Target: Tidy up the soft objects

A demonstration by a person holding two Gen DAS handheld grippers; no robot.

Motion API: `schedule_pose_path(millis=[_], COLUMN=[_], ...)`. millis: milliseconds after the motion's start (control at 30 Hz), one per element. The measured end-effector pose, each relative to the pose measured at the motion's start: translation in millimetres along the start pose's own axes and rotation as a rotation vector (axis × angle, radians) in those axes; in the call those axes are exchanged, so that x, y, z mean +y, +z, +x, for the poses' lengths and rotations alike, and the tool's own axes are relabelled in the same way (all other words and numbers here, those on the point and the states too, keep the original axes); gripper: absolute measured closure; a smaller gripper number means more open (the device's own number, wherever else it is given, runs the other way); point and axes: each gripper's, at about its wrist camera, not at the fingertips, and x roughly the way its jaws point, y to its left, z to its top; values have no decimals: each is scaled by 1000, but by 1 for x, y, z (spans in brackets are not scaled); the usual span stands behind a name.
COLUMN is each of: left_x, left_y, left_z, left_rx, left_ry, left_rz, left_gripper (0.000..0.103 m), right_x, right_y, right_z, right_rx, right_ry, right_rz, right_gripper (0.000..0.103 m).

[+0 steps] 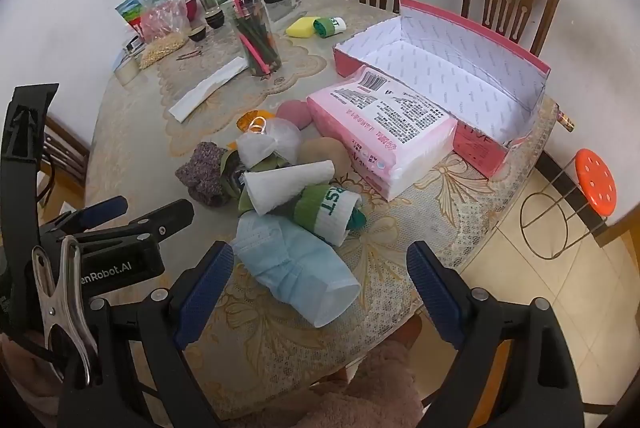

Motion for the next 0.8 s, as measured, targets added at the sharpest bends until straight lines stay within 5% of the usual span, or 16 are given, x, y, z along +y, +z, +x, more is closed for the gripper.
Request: schedule_pose_path(millis=[800], left_x=[-1], left_y=[-2], left_z=[-2], left_rx=[-6], left_ry=[1], left_rz=[2], left_gripper=[0], right_x=[-4], right_y=[-4], right_z=[-2], right_rx=[1], right_ry=[-2], right_rz=[7], right_gripper=[12])
